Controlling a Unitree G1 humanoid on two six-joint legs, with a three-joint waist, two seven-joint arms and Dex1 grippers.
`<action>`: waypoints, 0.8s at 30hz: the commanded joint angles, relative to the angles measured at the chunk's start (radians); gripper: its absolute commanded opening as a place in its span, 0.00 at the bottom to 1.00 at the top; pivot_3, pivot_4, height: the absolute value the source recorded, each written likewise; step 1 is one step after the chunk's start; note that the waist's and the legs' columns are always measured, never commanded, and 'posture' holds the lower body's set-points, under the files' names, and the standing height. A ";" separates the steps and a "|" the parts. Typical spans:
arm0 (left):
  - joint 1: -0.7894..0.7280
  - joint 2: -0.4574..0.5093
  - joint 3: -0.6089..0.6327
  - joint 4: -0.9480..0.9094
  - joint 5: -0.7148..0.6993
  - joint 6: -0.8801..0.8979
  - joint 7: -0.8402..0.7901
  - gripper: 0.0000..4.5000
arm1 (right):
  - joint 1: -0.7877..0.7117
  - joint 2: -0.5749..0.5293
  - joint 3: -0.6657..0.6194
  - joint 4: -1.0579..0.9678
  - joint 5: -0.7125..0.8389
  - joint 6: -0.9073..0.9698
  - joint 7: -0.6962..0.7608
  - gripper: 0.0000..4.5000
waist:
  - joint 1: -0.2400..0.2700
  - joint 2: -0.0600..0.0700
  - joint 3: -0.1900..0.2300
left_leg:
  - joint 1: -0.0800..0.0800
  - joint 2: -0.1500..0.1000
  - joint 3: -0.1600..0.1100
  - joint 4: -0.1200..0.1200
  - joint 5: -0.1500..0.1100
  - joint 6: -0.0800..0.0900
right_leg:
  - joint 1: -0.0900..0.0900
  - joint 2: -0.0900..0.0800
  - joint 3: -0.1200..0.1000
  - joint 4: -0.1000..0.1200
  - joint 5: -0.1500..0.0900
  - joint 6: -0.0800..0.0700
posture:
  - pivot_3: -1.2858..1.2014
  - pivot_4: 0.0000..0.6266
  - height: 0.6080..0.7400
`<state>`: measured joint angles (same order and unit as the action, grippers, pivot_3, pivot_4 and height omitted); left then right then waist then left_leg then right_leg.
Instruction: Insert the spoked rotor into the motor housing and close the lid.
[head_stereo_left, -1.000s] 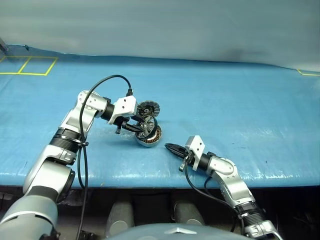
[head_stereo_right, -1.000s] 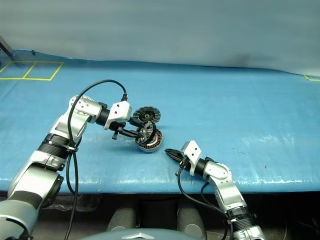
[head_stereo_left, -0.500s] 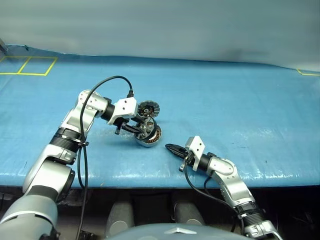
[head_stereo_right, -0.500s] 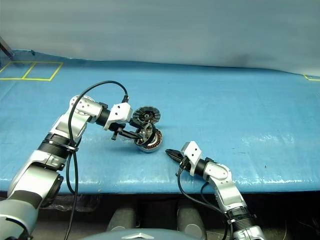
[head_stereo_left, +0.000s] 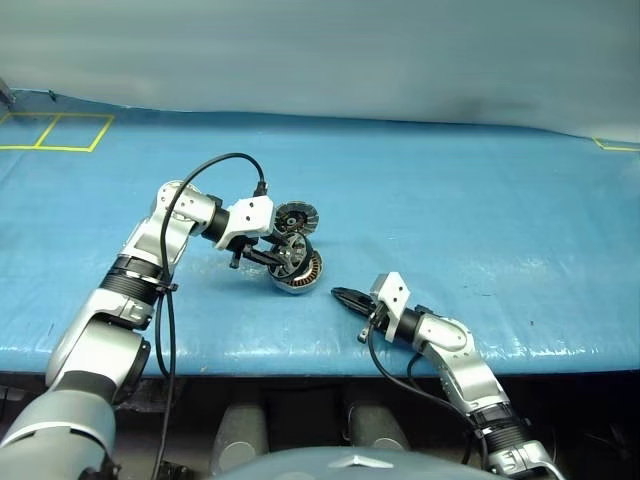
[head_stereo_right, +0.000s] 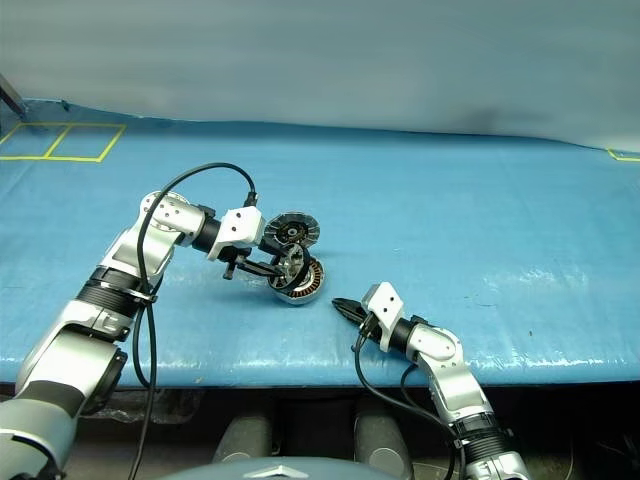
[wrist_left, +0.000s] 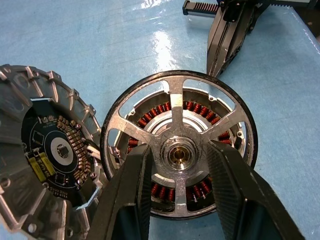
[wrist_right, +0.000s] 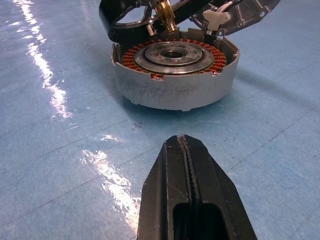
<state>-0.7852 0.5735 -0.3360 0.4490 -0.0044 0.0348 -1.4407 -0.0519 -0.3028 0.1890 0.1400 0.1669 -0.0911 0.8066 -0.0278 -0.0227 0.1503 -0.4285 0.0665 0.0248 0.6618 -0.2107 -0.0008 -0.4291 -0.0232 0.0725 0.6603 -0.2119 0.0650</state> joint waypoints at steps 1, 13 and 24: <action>-0.007 0.006 0.011 -0.012 -0.011 -0.008 -0.011 0.48 | -0.005 0.005 -0.003 -0.008 0.003 -0.024 -0.003 0.00 | 0.000 0.000 0.000 | 0.000 0.000 0.000 0.000 0.000 0.000 | 0.000 0.000 0.000 0.000 0.000 0.000 | 0.52 0.24 1.00; -0.004 0.005 0.035 -0.028 -0.030 -0.004 0.007 0.74 | -0.010 0.005 -0.003 -0.001 -0.001 -0.026 -0.008 0.00 | 0.000 0.000 0.000 | 0.000 0.000 0.000 0.000 0.000 0.000 | 0.000 0.000 0.000 0.000 0.000 0.000 | 0.52 0.24 1.00; 0.151 0.073 0.102 -0.202 -0.130 0.082 0.014 0.74 | -0.042 0.032 -0.062 -0.056 0.020 0.041 -0.111 0.00 | -0.008 0.000 0.000 | 0.000 0.000 0.000 0.000 0.000 0.000 | 0.000 0.000 0.000 0.000 0.000 0.000 | 0.52 0.24 1.00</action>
<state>-0.6477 0.6279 -0.2763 0.3061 -0.1005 0.0999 -1.4353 -0.0700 -0.2760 0.1643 0.1387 0.1710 -0.0680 0.7370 -0.0363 -0.0225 0.1504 -0.4285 0.0668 0.0247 0.6615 -0.2107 -0.0008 -0.4294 -0.0233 0.0726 0.6605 -0.2119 0.0650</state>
